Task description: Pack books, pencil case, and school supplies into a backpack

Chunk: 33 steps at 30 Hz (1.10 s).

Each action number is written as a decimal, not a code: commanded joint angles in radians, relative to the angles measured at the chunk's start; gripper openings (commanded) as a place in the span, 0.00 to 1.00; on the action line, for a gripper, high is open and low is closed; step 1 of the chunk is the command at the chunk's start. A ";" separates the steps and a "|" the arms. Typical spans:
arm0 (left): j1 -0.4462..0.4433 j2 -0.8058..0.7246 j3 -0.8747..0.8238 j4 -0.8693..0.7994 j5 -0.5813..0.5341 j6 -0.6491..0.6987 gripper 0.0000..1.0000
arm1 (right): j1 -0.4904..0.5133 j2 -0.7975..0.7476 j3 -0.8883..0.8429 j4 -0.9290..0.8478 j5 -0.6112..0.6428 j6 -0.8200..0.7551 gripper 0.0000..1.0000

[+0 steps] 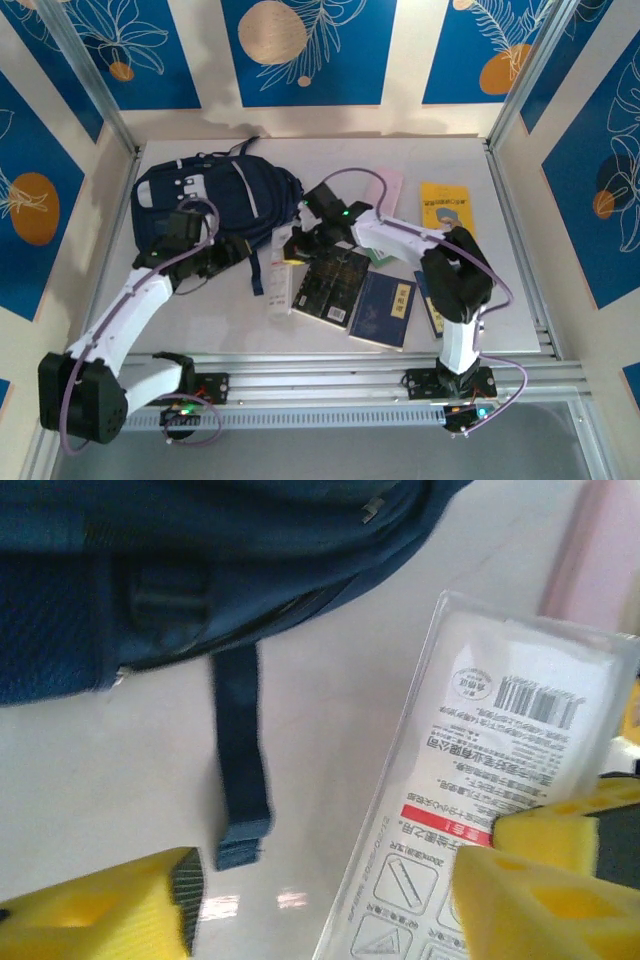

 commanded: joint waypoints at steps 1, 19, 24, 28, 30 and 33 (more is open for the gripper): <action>-0.007 0.000 0.088 -0.108 0.051 0.068 0.73 | -0.033 -0.080 -0.005 -0.051 -0.062 -0.145 0.00; -0.007 0.112 0.201 0.288 0.649 -0.076 0.72 | -0.110 -0.248 -0.089 0.385 -0.671 -0.047 0.07; -0.007 0.094 0.109 0.524 0.688 -0.247 0.47 | -0.113 -0.232 -0.095 0.412 -0.669 -0.015 0.07; -0.010 0.089 0.069 0.643 0.702 -0.330 0.37 | -0.113 -0.222 -0.109 0.464 -0.678 0.029 0.08; -0.016 0.086 0.055 0.673 0.699 -0.350 0.32 | -0.113 -0.221 -0.115 0.485 -0.672 0.043 0.08; -0.029 0.084 0.037 0.706 0.688 -0.372 0.26 | -0.111 -0.212 -0.118 0.500 -0.666 0.056 0.08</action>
